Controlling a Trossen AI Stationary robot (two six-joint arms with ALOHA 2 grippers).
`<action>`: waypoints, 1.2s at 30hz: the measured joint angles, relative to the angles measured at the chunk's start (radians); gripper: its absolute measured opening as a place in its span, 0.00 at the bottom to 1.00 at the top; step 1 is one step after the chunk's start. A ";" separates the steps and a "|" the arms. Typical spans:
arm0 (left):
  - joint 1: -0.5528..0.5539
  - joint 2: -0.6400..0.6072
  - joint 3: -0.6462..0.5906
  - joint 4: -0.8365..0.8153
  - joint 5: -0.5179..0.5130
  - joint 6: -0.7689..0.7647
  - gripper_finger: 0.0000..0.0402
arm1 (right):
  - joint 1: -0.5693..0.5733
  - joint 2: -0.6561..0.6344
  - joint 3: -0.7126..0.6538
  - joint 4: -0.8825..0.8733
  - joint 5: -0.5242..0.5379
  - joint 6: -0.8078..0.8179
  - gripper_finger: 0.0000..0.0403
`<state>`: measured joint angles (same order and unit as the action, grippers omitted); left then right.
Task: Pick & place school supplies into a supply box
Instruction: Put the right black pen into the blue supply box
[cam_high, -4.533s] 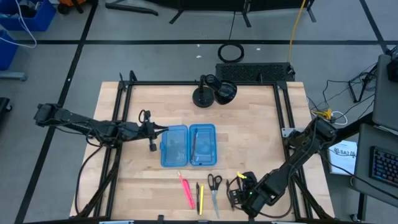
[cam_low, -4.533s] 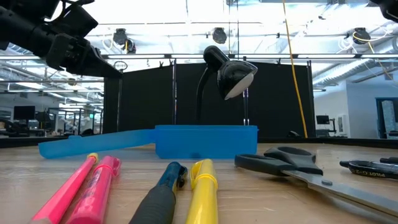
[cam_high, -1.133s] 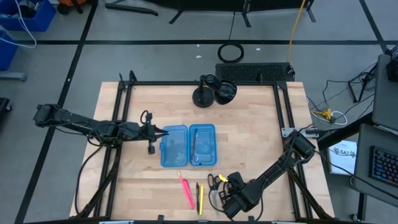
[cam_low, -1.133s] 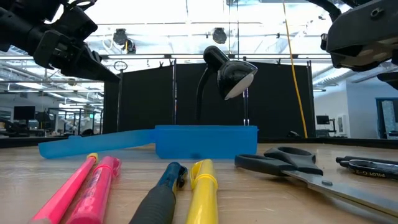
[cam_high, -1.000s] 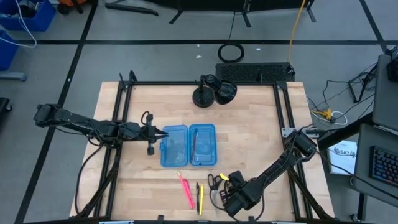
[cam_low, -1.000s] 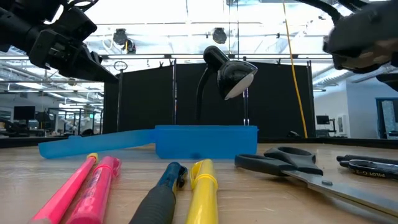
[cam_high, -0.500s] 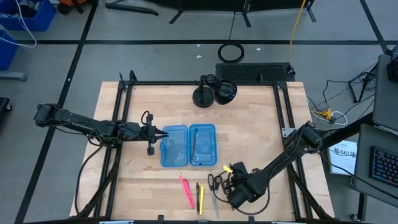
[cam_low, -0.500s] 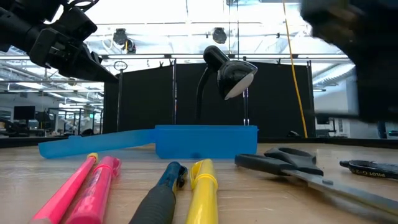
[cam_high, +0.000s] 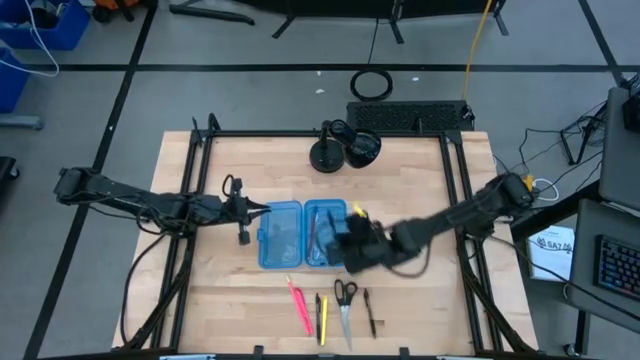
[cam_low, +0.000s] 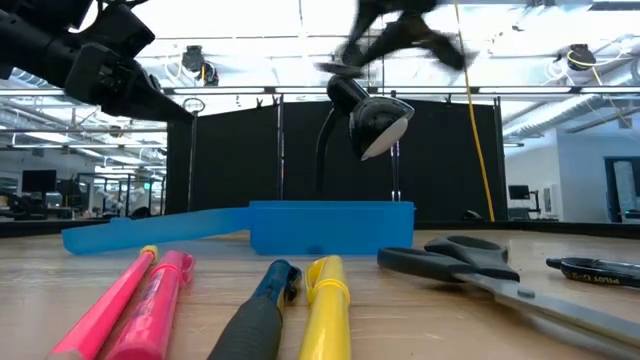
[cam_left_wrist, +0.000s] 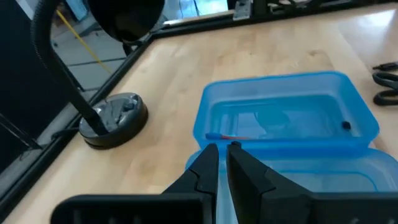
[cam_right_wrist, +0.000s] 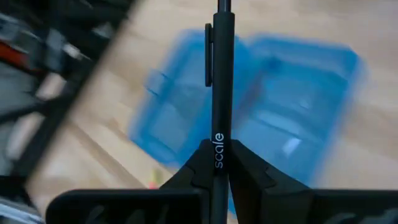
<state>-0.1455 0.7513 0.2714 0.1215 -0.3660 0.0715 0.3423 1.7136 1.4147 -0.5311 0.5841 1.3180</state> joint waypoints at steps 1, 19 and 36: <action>0.000 -0.009 0.000 -0.004 -0.001 0.001 0.09 | -0.032 0.014 0.001 0.081 -0.027 -0.056 0.05; 0.000 -0.120 0.000 -0.172 -0.125 -0.011 0.09 | -0.185 0.226 0.000 0.208 -0.246 0.076 0.05; 0.001 -0.126 0.000 -0.200 -0.169 -0.017 0.09 | -0.230 0.265 0.000 0.206 -0.216 0.094 0.05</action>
<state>-0.1444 0.6250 0.2718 -0.0788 -0.5350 0.0548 0.1123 1.9785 1.4147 -0.3255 0.3679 1.4124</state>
